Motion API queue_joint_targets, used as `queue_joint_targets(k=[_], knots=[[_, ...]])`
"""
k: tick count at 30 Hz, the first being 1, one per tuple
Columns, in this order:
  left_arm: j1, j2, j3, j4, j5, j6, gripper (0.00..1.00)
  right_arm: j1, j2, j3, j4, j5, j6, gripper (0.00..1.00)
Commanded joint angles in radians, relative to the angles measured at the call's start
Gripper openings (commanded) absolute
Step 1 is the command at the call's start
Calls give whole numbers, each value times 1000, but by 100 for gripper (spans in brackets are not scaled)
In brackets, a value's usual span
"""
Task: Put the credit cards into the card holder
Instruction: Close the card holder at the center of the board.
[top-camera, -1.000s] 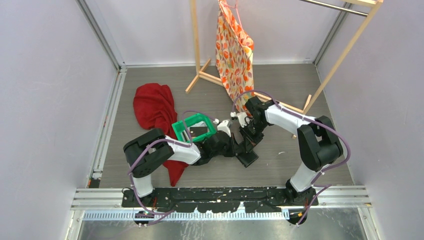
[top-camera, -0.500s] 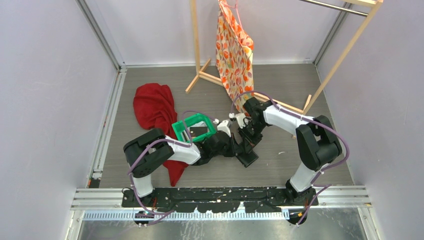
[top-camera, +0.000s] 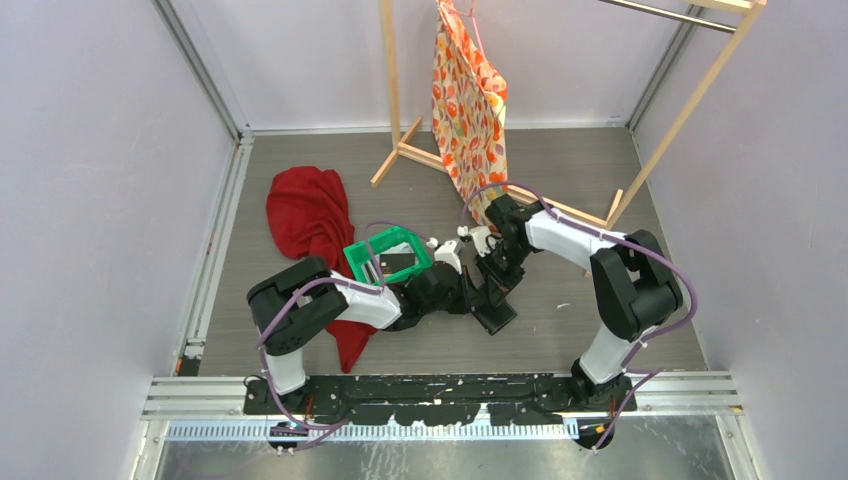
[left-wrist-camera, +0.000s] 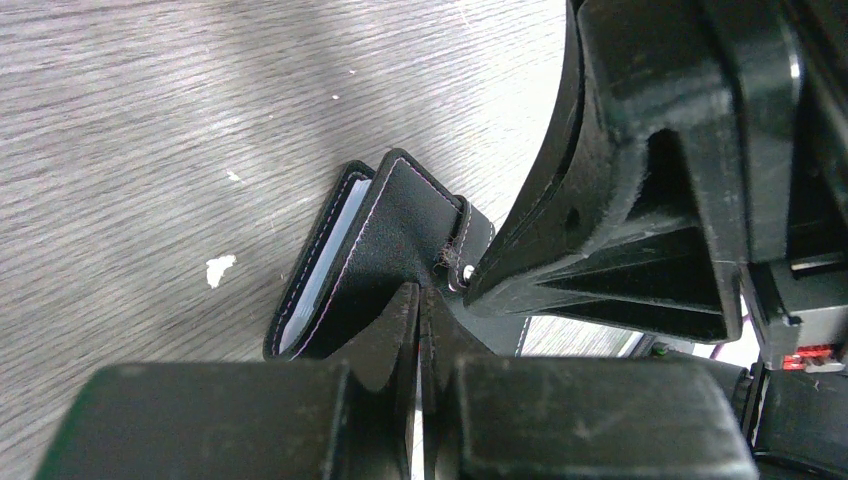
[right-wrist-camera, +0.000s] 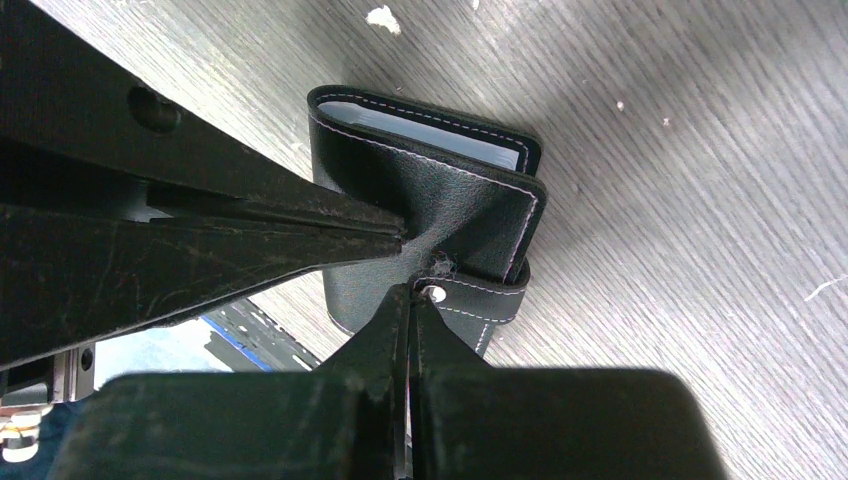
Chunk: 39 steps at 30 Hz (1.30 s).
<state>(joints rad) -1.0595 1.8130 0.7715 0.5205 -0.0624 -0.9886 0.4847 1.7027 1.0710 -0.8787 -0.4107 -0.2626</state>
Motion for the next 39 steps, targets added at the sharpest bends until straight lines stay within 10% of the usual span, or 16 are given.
queue_joint_targets(k=[1,19,24,39], knots=[[-1,34,-26,-57,13,10,3,24,39,-5,17,22,-4,1],[9,31,-35,-41,20,8,3,53,106,11,-2,48,-20,2],[11,9,-35,-36,31,30,8,42,14,81,-99,-79,-129,43],[9,-400,9,-342,-37,379,33,-311,-460,-14,-239,-207,-378,60]])
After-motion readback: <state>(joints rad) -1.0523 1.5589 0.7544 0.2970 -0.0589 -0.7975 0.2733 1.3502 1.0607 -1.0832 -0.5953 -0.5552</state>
